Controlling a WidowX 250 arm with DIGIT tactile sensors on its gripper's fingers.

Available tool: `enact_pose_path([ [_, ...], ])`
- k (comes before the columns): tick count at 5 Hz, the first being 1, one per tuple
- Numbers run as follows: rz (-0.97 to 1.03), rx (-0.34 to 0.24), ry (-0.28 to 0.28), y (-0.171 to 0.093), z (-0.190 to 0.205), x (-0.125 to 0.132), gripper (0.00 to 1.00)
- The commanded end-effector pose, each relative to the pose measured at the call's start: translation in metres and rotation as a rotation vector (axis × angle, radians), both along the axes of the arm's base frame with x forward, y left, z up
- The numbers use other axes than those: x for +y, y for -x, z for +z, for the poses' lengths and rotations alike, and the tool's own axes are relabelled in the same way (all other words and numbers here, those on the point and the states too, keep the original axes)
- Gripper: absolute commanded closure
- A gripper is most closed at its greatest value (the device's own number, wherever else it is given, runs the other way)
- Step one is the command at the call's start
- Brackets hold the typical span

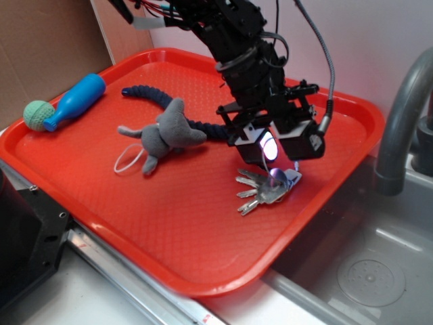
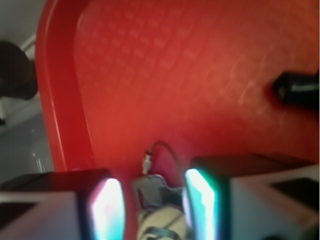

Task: Grab the silver keys.

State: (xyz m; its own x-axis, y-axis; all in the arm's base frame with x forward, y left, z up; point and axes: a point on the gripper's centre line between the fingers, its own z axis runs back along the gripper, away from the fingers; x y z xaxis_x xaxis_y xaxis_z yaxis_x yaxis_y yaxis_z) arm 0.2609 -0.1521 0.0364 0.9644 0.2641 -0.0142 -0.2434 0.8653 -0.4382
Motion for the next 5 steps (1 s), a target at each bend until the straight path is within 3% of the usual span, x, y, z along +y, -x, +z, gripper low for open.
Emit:
enact_pose_path([
  [1,-0.17,0.026,0.008,0.007,0.065,-0.01,1.0],
  [2,-0.144,0.051,-0.164,0.028,0.114,0.027,1.0],
  [3,-0.03,-0.019,-0.233,0.05,0.164,0.066,1.0],
  [4,0.08,-0.047,-0.253,0.066,0.197,0.099,1.0],
  [5,0.155,-0.043,-0.284,0.065,0.21,0.126,1.0],
])
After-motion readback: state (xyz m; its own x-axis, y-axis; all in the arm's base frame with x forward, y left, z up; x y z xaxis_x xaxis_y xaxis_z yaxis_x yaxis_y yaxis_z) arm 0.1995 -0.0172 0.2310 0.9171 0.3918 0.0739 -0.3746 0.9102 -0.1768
